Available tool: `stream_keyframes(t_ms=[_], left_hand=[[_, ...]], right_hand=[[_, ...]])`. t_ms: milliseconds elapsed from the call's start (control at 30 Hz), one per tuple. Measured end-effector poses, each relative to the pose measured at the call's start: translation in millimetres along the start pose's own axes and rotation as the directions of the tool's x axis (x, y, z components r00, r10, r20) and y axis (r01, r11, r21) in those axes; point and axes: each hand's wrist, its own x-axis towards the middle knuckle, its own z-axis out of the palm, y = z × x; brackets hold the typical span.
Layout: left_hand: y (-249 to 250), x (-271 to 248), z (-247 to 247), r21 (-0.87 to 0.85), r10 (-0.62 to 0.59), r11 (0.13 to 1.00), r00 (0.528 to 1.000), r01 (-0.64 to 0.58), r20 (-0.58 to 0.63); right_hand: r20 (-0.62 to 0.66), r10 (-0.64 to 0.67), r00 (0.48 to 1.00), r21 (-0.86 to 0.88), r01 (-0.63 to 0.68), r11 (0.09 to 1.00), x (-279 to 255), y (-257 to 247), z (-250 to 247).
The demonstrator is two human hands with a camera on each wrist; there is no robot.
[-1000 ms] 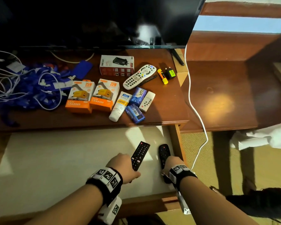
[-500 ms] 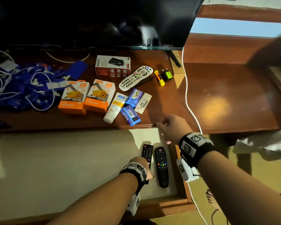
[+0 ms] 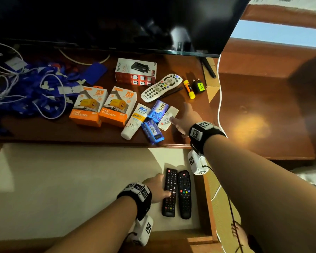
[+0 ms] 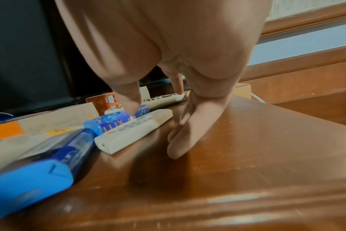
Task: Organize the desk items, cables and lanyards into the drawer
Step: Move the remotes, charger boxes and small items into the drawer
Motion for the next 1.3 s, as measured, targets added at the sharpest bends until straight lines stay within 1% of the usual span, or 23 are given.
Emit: stream_keyframes(t_ms=[67,133,267,433,500,533,600,633,667,733,767,800,833,867,900,933,1000,1033,1067,1100,1200,1300], left_hand=[[2,0,-3,-0.025,0.004,1.0,0.999,-0.003,0.05],[5,1,-3,-0.049,0.026,0.999,0.996,-0.022,0.088],[17,3,1,0.012,0.036,0.999,0.992,-0.038,0.12],[30,-8,-2,0.131,0.044,0.989,0.987,-0.065,0.157],[33,-20,-14,0.195,0.067,0.977,0.992,-0.088,0.112],[34,-26,-23,0.205,0.088,0.974,0.995,-0.098,0.056],[34,-40,-48,0.139,0.121,0.985,0.984,-0.103,-0.13],[38,-49,-66,0.086,0.123,0.991,0.958,-0.104,-0.257],[44,-57,-87,0.049,0.12,0.993,0.911,-0.109,-0.396],[61,-66,-135,0.014,0.123,0.989,0.77,-0.146,-0.626],[71,-65,-159,0.029,0.138,0.986,0.696,-0.167,-0.704],[80,-61,-183,0.06,0.16,0.983,0.634,-0.175,-0.756],[88,-51,-204,0.096,0.178,0.981,0.594,-0.167,-0.785],[94,-37,-222,0.134,0.19,0.981,0.582,-0.139,-0.79],[98,-20,-236,0.175,0.191,0.981,0.597,-0.084,-0.779],[101,-2,-247,0.217,0.176,0.976,0.632,-0.013,-0.755],[104,28,-258,0.3,0.122,0.946,0.718,0.126,-0.686],[104,39,-258,0.336,0.097,0.926,0.753,0.17,-0.65],[104,47,-259,0.365,0.089,0.912,0.776,0.189,-0.625],[104,54,-258,0.383,0.093,0.903,0.782,0.194,-0.616],[104,64,-259,0.379,0.103,0.905,0.767,0.192,-0.634],[107,64,-260,0.401,0.102,0.889,0.758,0.222,-0.644]], right_hand=[[0.018,0.022,1.0,0.025,-0.022,0.999,7,-7,-4],[0.034,0.018,0.999,0.004,-0.019,1.0,13,-12,-9],[0.068,0.002,0.998,-0.066,0.003,0.998,21,-16,-8],[0.117,0.034,0.993,-0.005,-0.033,0.999,16,-10,-11],[0.137,0.052,0.989,0.023,-0.055,0.998,13,-3,-13],[0.143,0.054,0.988,0.024,-0.058,0.998,11,2,-14],[0.138,0.045,0.989,0.007,-0.046,0.999,8,14,-13],[0.13,0.041,0.991,0.002,-0.041,0.999,7,21,-12],[0.124,0.038,0.992,0.003,-0.038,0.999,5,29,-12],[0.119,0.038,0.992,0.02,-0.041,0.999,0,41,-12],[0.116,0.036,0.993,0.031,-0.04,0.999,-2,46,-12],[0.108,0.029,0.994,0.031,-0.033,0.999,-3,49,-11],[0.093,0.017,0.996,0.021,-0.019,1.0,-6,50,-10],[0.077,0.01,0.997,0.004,-0.01,1.0,-8,50,-9],[0.06,0.003,0.998,-0.015,-0.002,1.0,-9,50,-7],[0.044,0.002,0.999,-0.037,-0.001,0.999,-10,49,-5],[0.018,0.015,1.0,-0.062,-0.014,0.998,-13,47,-2],[0.017,0.026,1.0,-0.066,-0.024,0.998,-16,46,1],[0.012,0.038,0.999,-0.065,-0.037,0.997,-17,46,3],[0.003,0.043,0.999,-0.064,-0.042,0.997,-20,45,4],[-0.024,0.055,0.998,-0.069,-0.057,0.996,-23,42,9],[-0.059,0.068,0.996,-0.089,-0.073,0.993,-27,41,16]])
